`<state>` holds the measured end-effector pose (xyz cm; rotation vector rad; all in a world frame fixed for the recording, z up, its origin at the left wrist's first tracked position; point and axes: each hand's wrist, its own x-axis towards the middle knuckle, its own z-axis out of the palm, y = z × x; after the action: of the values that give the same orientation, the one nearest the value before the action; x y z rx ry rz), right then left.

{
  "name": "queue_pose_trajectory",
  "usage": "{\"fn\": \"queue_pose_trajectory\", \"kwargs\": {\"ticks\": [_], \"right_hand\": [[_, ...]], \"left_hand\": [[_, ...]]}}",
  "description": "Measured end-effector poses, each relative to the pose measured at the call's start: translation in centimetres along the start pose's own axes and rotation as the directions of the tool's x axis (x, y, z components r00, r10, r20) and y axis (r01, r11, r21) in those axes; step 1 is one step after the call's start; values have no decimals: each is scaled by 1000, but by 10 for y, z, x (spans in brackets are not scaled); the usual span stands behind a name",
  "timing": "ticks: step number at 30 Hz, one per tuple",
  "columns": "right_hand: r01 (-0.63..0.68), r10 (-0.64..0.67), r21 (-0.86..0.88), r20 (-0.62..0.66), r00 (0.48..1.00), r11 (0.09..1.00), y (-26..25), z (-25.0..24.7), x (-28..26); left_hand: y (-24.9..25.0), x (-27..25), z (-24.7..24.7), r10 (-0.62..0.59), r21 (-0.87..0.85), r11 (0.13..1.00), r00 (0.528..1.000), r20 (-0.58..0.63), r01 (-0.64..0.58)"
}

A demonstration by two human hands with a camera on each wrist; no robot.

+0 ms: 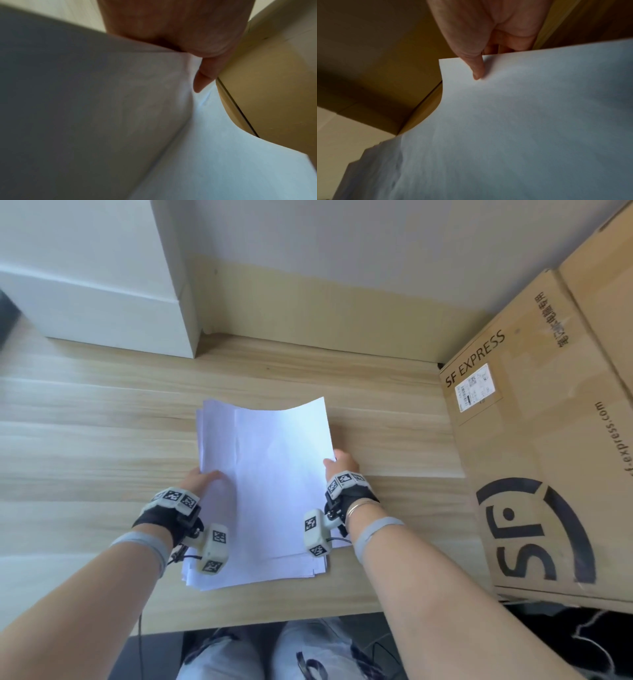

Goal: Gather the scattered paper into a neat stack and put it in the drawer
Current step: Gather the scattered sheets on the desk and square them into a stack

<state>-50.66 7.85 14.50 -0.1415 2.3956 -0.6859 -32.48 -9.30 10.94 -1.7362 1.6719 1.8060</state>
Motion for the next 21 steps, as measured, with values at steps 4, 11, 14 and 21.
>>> {"fn": "queue_pose_trajectory", "kwargs": {"ticks": [4,11,14,21], "right_hand": [[-42,42,25,16,999,999,-3,18,-3],[37,-25,-83,136,990,996,2,38,-6],[6,-18,88,139,990,996,7,28,1],[59,-73,305,37,997,951,-13,-20,6]], "left_hand": [[1,-3,5,18,-15,1000,1000,11,-18],[6,-7,21,38,-3,999,998,58,-38],[6,-7,19,69,-46,997,995,65,-66],[51,-30,9,304,-136,946,951,50,-295]]}}
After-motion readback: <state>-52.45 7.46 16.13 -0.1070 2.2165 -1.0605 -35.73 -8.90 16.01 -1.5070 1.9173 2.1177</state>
